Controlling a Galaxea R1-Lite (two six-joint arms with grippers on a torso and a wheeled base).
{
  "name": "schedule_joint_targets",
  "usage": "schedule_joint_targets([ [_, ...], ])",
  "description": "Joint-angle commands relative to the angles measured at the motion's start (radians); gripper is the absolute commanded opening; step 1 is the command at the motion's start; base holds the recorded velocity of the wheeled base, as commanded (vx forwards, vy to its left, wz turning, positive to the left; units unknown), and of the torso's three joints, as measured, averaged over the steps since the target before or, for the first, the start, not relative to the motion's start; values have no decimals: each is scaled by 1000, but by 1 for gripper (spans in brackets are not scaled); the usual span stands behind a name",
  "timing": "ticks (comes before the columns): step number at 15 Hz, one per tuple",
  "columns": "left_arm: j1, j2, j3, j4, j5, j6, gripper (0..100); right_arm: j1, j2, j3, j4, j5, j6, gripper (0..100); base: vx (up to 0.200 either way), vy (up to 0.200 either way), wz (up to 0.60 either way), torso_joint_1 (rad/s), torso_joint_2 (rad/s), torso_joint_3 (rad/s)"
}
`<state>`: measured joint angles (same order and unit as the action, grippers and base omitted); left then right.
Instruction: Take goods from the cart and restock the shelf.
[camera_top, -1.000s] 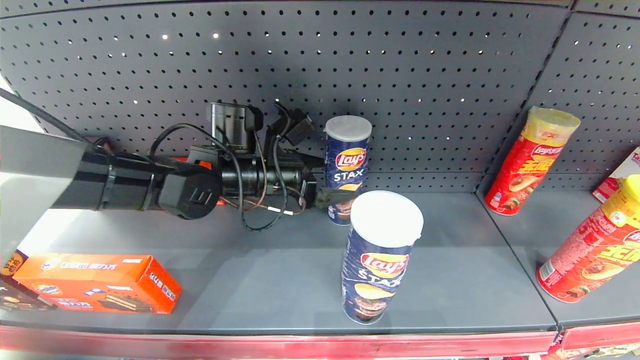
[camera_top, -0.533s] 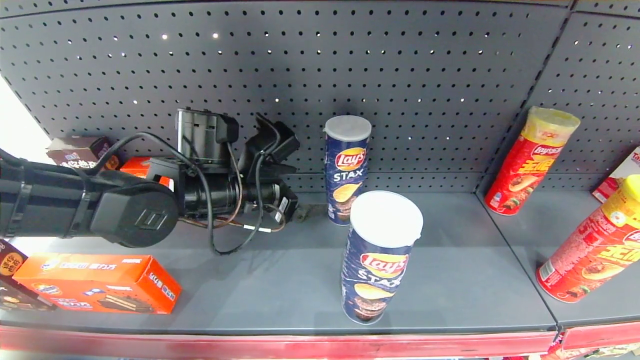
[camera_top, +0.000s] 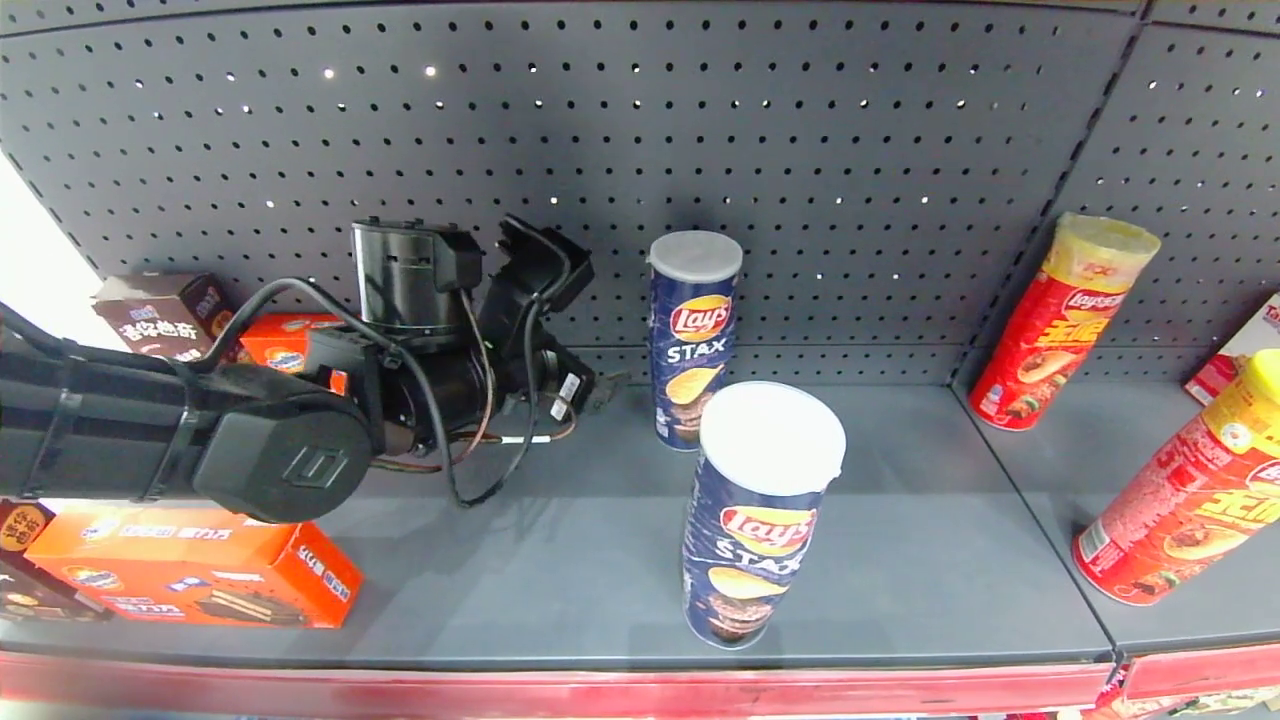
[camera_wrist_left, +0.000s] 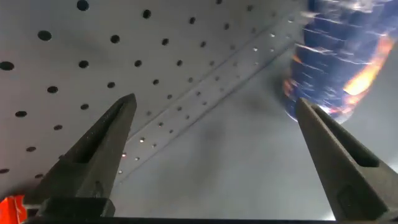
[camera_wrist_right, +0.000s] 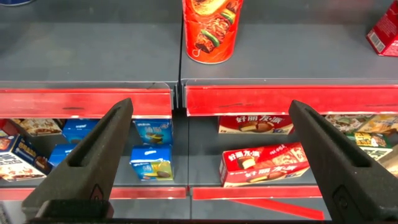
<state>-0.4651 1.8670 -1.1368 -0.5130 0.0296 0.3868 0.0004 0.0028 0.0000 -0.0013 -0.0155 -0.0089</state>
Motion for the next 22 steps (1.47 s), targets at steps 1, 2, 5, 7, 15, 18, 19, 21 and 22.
schedule_joint_targets([
  [1,-1,34,2,-7,15,0,100,0,2,0,0,0,0,100,0,0,0,0,0,0],
  [2,-1,29,6,-9,27,-2,100,0,2,0,0,0,0,100,0,0,0,0,0,0],
  [5,8,-17,19,-9,62,-2,100,0,3,0,0,0,0,100,0,0,0,0,0,0],
  [7,10,-63,29,-10,135,-31,100,0,2,0,0,0,0,100,0,0,0,0,0,0],
  [15,31,-198,242,-170,141,-75,100,-3,8,0,0,-6,-3,100,0,0,0,0,0,0],
  [18,34,-244,270,-165,133,-78,100,1,2,-8,-9,29,1,100,0,0,0,0,0,0],
  [19,34,-264,292,-164,125,-80,100,7,91,-160,-6,16,72,100,0,0,0,0,0,0],
  [21,34,-296,330,-168,121,-80,100,24,388,-419,-6,40,167,100,0,0,0,0,0,0],
  [22,34,-298,338,-167,121,-82,100,75,430,-488,4,146,126,100,0,0,0,0,0,0],
])
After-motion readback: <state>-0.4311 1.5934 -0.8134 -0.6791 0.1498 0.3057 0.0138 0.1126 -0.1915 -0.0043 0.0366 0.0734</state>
